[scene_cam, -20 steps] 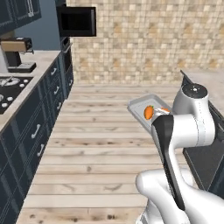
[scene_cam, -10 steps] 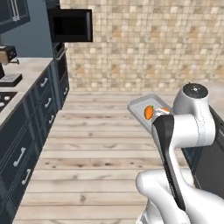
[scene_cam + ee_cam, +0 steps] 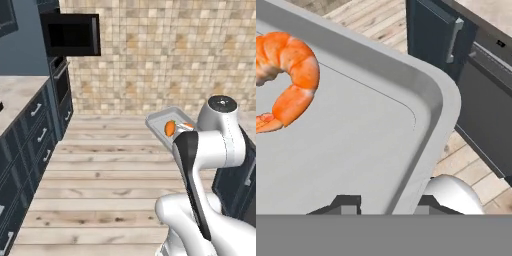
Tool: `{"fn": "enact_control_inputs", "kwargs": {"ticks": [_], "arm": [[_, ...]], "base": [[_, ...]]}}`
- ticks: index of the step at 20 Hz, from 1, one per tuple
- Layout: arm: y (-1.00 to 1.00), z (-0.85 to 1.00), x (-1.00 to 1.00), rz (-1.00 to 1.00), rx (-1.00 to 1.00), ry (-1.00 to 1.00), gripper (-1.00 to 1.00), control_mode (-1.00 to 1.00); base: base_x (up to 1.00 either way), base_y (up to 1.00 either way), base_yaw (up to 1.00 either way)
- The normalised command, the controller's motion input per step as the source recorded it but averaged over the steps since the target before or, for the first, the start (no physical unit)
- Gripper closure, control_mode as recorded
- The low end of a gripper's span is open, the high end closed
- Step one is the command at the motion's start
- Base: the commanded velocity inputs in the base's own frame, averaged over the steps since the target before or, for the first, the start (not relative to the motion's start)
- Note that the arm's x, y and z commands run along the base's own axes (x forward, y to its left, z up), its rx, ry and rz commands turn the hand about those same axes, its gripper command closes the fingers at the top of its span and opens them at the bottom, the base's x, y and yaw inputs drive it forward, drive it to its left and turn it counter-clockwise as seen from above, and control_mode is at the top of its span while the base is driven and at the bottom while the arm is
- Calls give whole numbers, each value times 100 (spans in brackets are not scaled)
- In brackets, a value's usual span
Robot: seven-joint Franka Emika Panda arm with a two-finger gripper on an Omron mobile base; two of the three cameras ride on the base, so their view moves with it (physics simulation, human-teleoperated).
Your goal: Place the tupperware containing the shrimp and carrot meal in the microwave. Close the microwave door and press the start button to reheat the meal.
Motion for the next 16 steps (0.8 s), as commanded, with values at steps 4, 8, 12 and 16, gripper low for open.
{"fn": "enact_control_inputs", "kwargs": {"ticks": [4,8,12,16], "arm": [[0,0,0,0,0,0,100,100],[0,0,0,0,0,0,100,100],[0,0,0,0,0,0,100,100],[0,0,0,0,0,0,100,100]], "base": [[100,-61,12],[100,-57,20],[100,-58,25],[100,-64,25]]}}
